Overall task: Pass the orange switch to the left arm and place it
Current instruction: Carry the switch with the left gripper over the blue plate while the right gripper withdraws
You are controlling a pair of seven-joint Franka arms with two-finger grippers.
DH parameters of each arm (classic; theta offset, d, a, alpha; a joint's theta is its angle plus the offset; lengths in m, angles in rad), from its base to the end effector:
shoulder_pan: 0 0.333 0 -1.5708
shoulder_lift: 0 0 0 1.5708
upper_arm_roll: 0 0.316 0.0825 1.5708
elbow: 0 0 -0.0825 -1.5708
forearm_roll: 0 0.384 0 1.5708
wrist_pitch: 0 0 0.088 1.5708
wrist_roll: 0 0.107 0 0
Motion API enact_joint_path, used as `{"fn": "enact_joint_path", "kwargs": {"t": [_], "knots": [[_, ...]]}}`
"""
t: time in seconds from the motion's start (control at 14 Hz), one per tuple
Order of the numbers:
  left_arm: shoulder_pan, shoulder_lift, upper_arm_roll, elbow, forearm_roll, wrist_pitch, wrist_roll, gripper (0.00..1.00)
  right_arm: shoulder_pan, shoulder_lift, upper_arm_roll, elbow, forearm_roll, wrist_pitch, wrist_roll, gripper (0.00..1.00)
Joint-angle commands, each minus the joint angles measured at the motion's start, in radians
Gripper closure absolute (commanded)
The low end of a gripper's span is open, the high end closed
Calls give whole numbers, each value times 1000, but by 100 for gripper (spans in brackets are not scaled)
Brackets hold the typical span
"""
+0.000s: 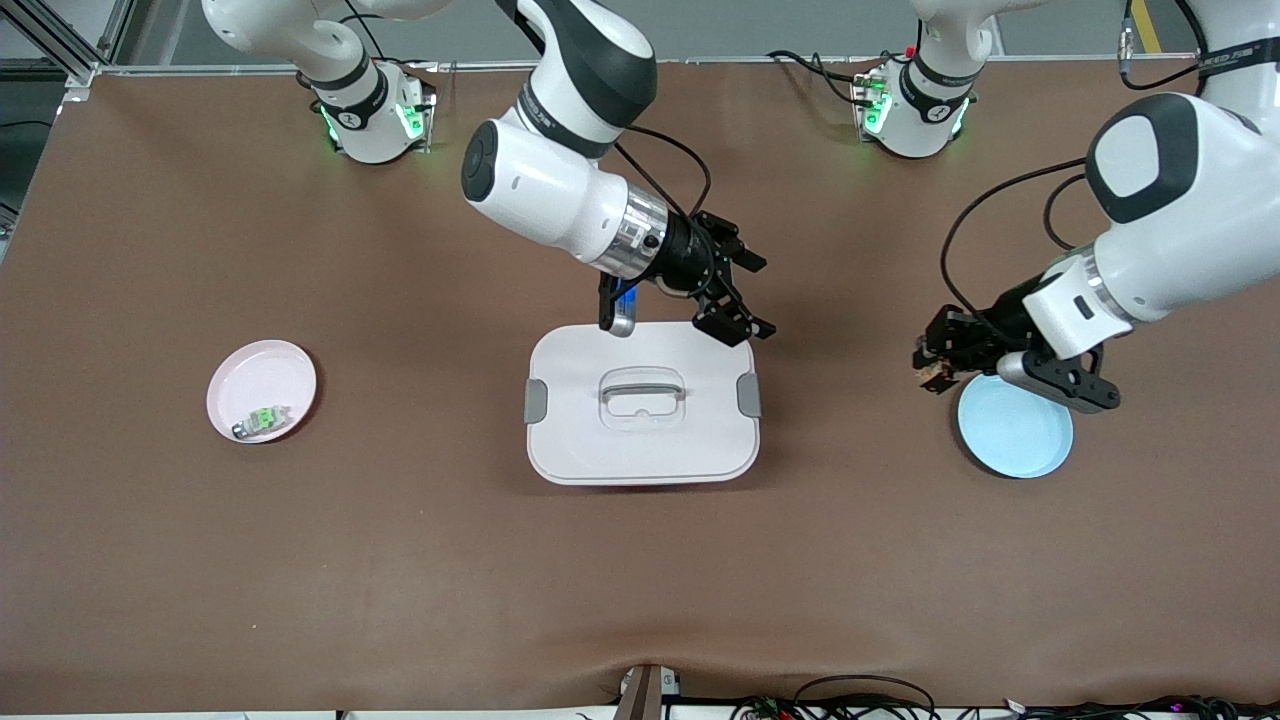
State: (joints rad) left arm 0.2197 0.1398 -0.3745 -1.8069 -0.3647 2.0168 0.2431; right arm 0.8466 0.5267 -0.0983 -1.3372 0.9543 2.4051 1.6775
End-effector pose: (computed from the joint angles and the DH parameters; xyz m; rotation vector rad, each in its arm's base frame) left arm 0.5995 -0.1051 0.4799 2.7360 -0.3387 0.1295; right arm 0.5356 0.5289 0.4902 -1.7313 1.5418 0.6735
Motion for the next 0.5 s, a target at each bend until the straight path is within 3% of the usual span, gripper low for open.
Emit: {"fn": "enact_joint_path", "kwargs": {"t": [0.0,0.22,0.43], "knots": [[49,-5,-9,6,90,-45,88,100,-64,-76,-3,-11,-52,-150,-1,0],[93,0,-7,1,203,-58,209,100,-145,-158,-1,-14,-188,-355,-36,0],[135,24,-7,0,251,-72,378,100,-239,-221,-3,-19,-206,-587,-206,0]]}}
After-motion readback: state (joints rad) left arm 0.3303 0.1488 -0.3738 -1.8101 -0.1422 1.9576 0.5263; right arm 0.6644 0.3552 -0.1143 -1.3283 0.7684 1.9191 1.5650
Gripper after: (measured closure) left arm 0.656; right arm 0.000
